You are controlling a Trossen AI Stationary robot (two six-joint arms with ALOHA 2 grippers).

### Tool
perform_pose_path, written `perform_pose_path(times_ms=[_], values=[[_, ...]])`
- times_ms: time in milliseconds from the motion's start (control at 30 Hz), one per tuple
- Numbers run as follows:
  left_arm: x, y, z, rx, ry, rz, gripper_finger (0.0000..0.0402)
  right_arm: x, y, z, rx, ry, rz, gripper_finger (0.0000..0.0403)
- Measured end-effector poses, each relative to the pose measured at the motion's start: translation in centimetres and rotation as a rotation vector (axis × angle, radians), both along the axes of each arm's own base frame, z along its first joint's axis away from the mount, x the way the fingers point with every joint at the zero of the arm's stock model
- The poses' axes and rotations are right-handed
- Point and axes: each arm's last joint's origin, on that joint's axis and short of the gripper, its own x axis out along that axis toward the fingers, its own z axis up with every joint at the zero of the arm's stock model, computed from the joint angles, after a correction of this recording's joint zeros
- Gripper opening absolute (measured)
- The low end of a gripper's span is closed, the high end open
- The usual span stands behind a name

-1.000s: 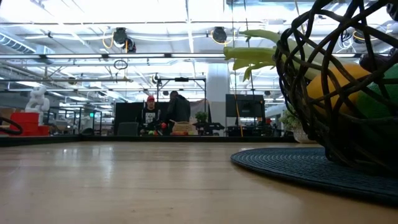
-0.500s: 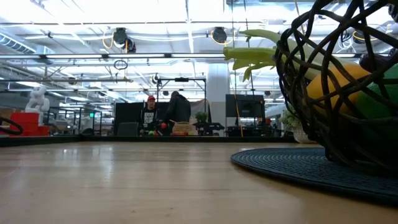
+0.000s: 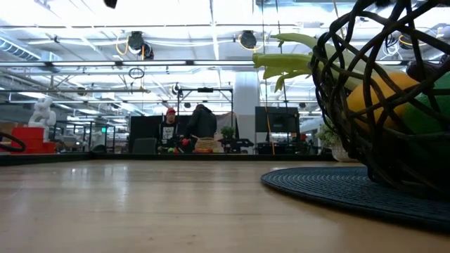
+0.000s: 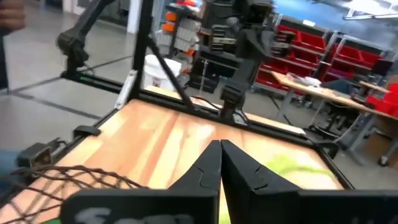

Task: Build produce basket
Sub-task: Return to Home Position

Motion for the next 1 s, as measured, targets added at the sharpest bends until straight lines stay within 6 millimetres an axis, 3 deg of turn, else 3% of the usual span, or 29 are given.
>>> perform_pose_path(times_ms=[367, 600, 1000], values=[[-0.6, 2.0, -4.1, 0.021, 0.029, 0.062, 0.0004, -2.0, -3.9, -4.0, 0.085, -0.069, 0.050, 0.0001], [-0.4, 3.1, -5.3, 0.000, 0.015, 0.057, 0.0022, -2.3, -4.8, -5.5, 0.106, -0.084, 0.109, 0.0000], [-0.5, 3.7, -6.8, -0.044, -0.009, 0.014, 0.0011, -1.6, -6.6, -7.8, 0.119, -0.139, 0.117, 0.0000]])
